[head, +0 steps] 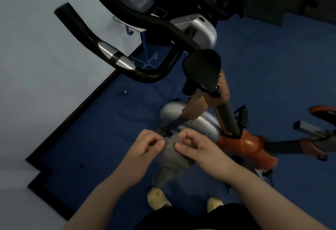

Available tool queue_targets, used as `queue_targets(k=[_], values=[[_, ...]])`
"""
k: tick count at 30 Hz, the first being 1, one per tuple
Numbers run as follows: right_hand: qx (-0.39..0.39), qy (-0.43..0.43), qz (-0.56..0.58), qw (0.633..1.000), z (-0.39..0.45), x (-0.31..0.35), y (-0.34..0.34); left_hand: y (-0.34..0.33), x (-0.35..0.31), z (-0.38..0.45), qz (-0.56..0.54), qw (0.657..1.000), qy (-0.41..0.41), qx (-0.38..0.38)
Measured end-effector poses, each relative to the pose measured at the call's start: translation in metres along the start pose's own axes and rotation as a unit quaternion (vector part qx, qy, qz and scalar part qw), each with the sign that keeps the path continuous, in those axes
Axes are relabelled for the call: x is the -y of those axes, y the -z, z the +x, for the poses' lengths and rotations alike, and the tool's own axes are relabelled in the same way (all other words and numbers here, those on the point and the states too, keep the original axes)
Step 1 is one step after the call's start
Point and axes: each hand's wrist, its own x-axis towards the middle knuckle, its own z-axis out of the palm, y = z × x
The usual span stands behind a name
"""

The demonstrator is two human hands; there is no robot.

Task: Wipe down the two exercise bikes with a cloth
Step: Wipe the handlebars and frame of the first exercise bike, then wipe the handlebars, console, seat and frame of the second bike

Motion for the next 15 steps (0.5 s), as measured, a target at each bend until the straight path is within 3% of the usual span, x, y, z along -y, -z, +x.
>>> queue_targets(k=[6, 11, 15], values=[[-0.048, 0.018, -0.083, 0.995, -0.034, -0.015, 0.054, -0.041, -0.014, -0.002, 0.011, 0.998, 0.042, 0.044], [-0.078, 0.018, -0.158, 0.984, -0.088, -0.031, 0.112, -0.112, -0.042, -0.003, 0.033, 0.999, 0.021, 0.009], [-0.097, 0.020, -0.152, 0.983, -0.128, -0.041, 0.153, -0.173, -0.057, -0.008, 0.006, 1.000, 0.024, 0.000]])
